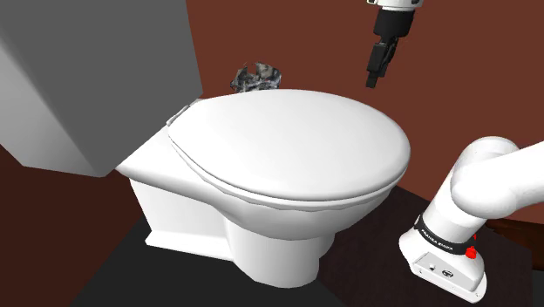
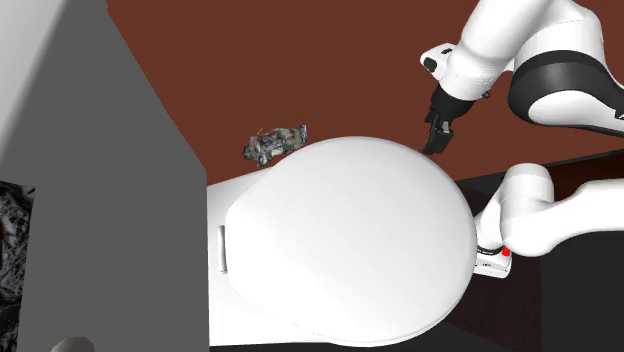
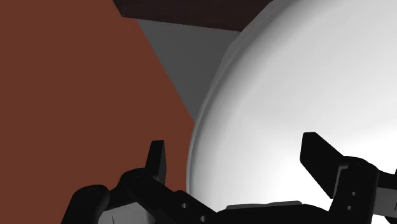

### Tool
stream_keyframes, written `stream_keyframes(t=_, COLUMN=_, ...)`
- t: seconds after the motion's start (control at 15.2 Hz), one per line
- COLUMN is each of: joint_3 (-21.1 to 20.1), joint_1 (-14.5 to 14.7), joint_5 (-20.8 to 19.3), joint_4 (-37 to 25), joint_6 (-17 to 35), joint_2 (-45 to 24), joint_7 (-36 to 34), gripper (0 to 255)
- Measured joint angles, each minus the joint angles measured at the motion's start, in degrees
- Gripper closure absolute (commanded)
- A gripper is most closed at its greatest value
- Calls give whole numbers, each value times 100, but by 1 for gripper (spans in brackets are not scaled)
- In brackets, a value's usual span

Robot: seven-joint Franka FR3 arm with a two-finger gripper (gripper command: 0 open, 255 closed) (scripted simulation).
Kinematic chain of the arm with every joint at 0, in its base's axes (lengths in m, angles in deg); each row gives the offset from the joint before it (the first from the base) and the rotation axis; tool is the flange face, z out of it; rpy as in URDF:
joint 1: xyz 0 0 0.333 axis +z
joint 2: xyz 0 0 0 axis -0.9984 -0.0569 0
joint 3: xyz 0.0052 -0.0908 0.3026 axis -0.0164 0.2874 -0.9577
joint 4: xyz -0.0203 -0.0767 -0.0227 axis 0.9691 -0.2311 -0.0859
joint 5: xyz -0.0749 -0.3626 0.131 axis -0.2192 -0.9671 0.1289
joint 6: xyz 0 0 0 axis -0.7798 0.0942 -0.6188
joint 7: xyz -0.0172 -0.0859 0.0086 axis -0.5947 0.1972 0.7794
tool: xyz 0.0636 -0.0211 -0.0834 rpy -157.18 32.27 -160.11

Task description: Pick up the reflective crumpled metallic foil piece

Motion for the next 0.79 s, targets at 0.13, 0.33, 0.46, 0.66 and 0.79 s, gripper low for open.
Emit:
stream_keyframes(t=0.13, joint_3=-18, joint_1=19, joint_5=-11, joint_4=-48, joint_6=63, joint_2=-92, joint_7=22, gripper=0)
stream_keyframes(t=0.33, joint_3=-72, joint_1=100, joint_5=-102, joint_4=-254, joint_6=415, joint_2=-553, joint_7=180, gripper=0)
stream_keyframes(t=0.46, joint_3=-110, joint_1=151, joint_5=-180, joint_4=-515, joint_6=605, joint_2=-923, joint_7=309, gripper=0)
stream_keyframes(t=0.66, joint_3=-185, joint_1=227, joint_5=-300, joint_4=-866, joint_6=938, joint_2=-1486, joint_7=484, gripper=0)
stream_keyframes(t=0.79, joint_3=-237, joint_1=269, joint_5=-388, joint_4=-1164, joint_6=1131, joint_2=-1894, joint_7=600, gripper=0)
